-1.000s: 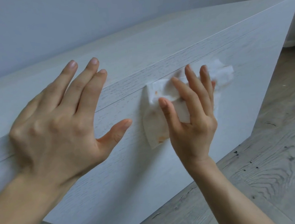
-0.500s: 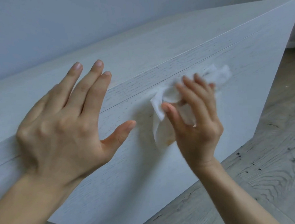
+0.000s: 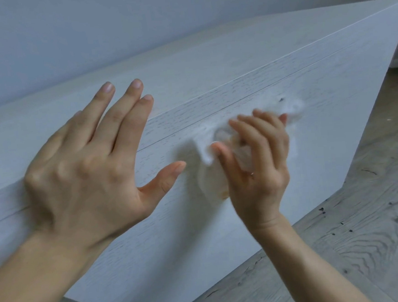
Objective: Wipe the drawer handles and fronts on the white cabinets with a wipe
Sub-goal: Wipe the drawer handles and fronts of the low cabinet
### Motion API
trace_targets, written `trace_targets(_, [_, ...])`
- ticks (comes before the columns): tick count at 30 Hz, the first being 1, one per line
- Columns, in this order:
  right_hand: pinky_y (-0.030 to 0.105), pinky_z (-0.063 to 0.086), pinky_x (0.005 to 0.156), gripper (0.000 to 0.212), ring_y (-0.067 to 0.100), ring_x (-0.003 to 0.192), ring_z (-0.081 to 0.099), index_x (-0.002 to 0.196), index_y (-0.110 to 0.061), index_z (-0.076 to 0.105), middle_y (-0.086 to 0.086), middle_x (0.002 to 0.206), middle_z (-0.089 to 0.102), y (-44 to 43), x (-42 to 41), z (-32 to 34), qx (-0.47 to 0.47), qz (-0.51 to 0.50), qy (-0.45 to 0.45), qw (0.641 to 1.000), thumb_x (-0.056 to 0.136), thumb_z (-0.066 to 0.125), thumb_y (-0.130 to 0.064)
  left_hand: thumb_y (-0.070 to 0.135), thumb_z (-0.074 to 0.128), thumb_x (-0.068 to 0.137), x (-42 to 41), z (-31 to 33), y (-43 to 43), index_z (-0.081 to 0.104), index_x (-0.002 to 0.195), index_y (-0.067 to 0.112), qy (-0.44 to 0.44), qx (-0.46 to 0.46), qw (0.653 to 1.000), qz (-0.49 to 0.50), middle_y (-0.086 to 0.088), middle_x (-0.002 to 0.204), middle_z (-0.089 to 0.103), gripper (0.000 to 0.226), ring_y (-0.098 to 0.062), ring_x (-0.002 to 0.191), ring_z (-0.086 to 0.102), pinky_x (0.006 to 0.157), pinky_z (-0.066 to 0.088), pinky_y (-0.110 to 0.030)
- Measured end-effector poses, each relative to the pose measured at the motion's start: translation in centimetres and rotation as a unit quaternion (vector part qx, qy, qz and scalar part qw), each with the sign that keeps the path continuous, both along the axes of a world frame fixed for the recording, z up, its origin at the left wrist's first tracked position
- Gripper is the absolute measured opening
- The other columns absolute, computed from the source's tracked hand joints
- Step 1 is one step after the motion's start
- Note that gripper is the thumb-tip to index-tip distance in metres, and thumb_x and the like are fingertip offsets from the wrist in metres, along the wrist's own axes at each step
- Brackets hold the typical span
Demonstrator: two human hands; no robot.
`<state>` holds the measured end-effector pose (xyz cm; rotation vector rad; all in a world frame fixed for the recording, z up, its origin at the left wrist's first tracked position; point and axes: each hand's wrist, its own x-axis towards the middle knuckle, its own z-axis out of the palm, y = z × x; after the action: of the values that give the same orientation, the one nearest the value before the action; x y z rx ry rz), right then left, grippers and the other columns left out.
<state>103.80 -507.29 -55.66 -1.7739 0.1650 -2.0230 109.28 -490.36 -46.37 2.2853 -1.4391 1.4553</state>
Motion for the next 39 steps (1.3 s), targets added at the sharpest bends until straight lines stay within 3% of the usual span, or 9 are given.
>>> trace_targets(6, [0.05,0.037,0.109,0.039,0.03,0.121,0.05,0.112,0.001,0.058,0.015,0.119,0.056,-2.0,-0.3,-0.5,0.002,-0.009,-0.014,1.0,0.091,0.061,-0.031,0.057,0.034,0.097,0.1,-0.1,-0.2,0.046,0.135,0.006,0.011,-0.005,1.0,-0.01,-0.009,0.144,0.046,0.064,-0.032,0.134,0.041,0.092,0.045,-0.059])
trace_targets(10, [0.04,0.026,0.115,0.023,0.03,0.121,0.049,0.109,-0.004,0.066,0.01,0.118,0.057,0.8,0.4,0.0,-0.015,0.01,0.002,1.0,0.096,0.054,-0.018,0.057,0.034,0.097,0.2,-0.3,-0.1,0.044,0.136,0.007,0.019,-0.006,1.0,-0.01,-0.007,0.146,0.042,0.064,-0.031,0.136,0.037,0.096,0.042,-0.06])
trace_targets(13, [0.037,0.031,0.112,0.02,0.027,0.118,0.053,0.11,-0.004,0.062,0.013,0.118,0.057,-1.4,-0.3,-0.2,-0.049,0.026,-0.002,0.998,0.097,0.052,-0.015,0.057,0.033,0.097,0.2,-0.3,0.0,0.043,0.137,0.008,0.029,-0.005,1.0,-0.011,-0.007,0.147,0.041,0.064,-0.031,0.136,0.037,0.097,0.041,-0.06])
trace_targets(17, [0.058,0.035,0.107,0.032,0.028,0.127,0.043,0.115,-0.002,0.055,0.012,0.127,0.05,-3.0,-1.0,-0.4,0.073,0.086,-0.023,0.993,0.099,0.048,-0.029,0.057,0.034,0.097,0.1,-0.2,-0.1,0.045,0.136,0.007,0.023,-0.005,1.0,-0.001,-0.007,0.146,0.043,0.064,-0.031,0.136,0.038,0.096,0.042,-0.06])
trace_targets(19, [0.064,0.034,0.104,0.032,0.027,0.129,0.04,0.116,-0.001,0.055,0.011,0.128,0.049,-1.5,-0.8,-0.1,0.058,0.114,-0.009,0.992,0.099,0.048,-0.028,0.057,0.034,0.097,0.4,-0.3,-0.1,0.044,0.136,0.008,0.028,-0.005,1.0,-0.007,-0.007,0.146,0.042,0.064,-0.031,0.137,0.037,0.097,0.041,-0.061])
trace_targets(23, [0.047,0.036,0.109,0.027,0.032,0.125,0.046,0.114,0.0,0.057,0.018,0.124,0.052,-2.3,-0.6,-0.5,-0.015,0.057,-0.013,0.998,0.098,0.051,-0.021,0.063,0.031,0.095,0.5,-0.4,-0.1,0.039,0.139,0.011,0.079,-0.011,0.996,-0.027,-0.008,0.149,0.038,0.068,-0.03,0.14,0.031,0.102,0.035,-0.063])
trace_targets(29, [0.053,0.029,0.111,0.033,0.034,0.126,0.044,0.114,-0.003,0.058,0.017,0.126,0.052,-1.2,-0.2,-0.1,-0.007,0.027,0.005,1.0,0.096,0.056,-0.03,0.057,0.035,0.097,0.5,-0.4,-0.1,0.042,0.136,0.008,0.04,-0.014,0.999,-0.029,-0.008,0.147,0.042,0.063,-0.029,0.139,0.033,0.098,0.039,-0.062])
trace_targets(36, [0.051,0.029,0.111,0.028,0.031,0.126,0.044,0.112,-0.007,0.058,0.016,0.124,0.054,-0.9,-0.3,0.1,0.002,0.024,-0.001,1.0,0.094,0.06,-0.028,0.057,0.034,0.097,0.3,-0.3,-0.1,0.043,0.136,0.008,0.025,-0.014,0.999,-0.016,-0.007,0.146,0.042,0.064,-0.03,0.137,0.037,0.096,0.042,-0.061])
trace_targets(39, [0.043,0.03,0.113,0.027,0.028,0.124,0.046,0.111,-0.006,0.059,0.014,0.123,0.054,-1.1,-0.3,0.1,-0.005,0.024,-0.009,1.0,0.091,0.064,-0.024,0.056,0.034,0.097,0.4,-0.4,0.0,0.044,0.136,0.007,0.015,-0.011,1.0,-0.016,-0.007,0.146,0.042,0.064,-0.031,0.136,0.037,0.095,0.042,-0.061])
